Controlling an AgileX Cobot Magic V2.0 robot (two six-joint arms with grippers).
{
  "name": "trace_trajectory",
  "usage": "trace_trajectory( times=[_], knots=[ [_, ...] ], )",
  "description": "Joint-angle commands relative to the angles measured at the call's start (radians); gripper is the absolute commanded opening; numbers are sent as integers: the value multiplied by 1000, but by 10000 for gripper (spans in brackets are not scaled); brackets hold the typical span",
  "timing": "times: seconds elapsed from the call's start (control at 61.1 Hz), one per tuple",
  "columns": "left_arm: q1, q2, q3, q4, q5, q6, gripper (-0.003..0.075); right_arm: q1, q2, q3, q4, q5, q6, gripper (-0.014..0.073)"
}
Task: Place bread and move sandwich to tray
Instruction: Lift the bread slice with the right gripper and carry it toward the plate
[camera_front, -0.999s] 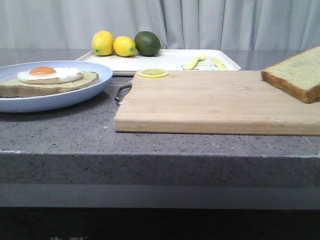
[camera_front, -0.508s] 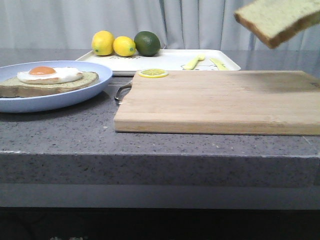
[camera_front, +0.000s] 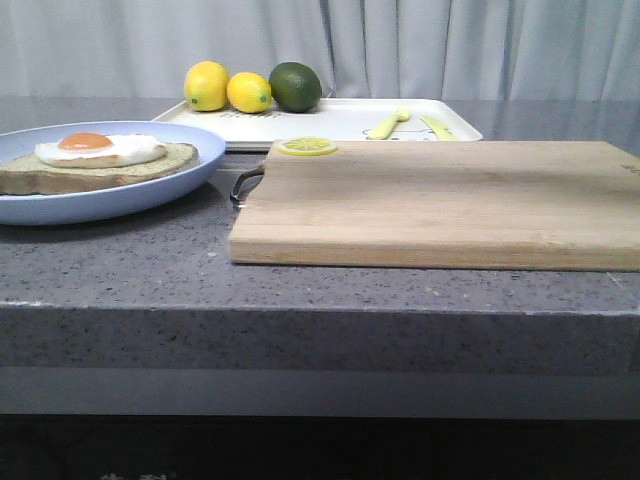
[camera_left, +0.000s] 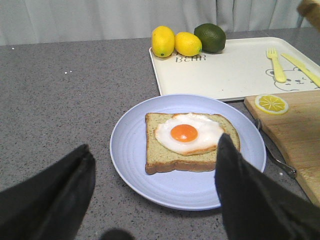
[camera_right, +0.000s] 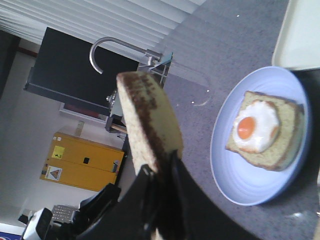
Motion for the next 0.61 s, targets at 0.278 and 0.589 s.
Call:
trace_trajectory(
  times=[0.278, 0.589],
  knots=[
    [-8, 11, -27, 3, -78, 0, 491, 418, 82, -67, 262, -494, -11, -41],
    [-8, 11, -27, 3, -78, 0, 491, 518, 291, -274, 262, -596, 170, -41]
  ],
)
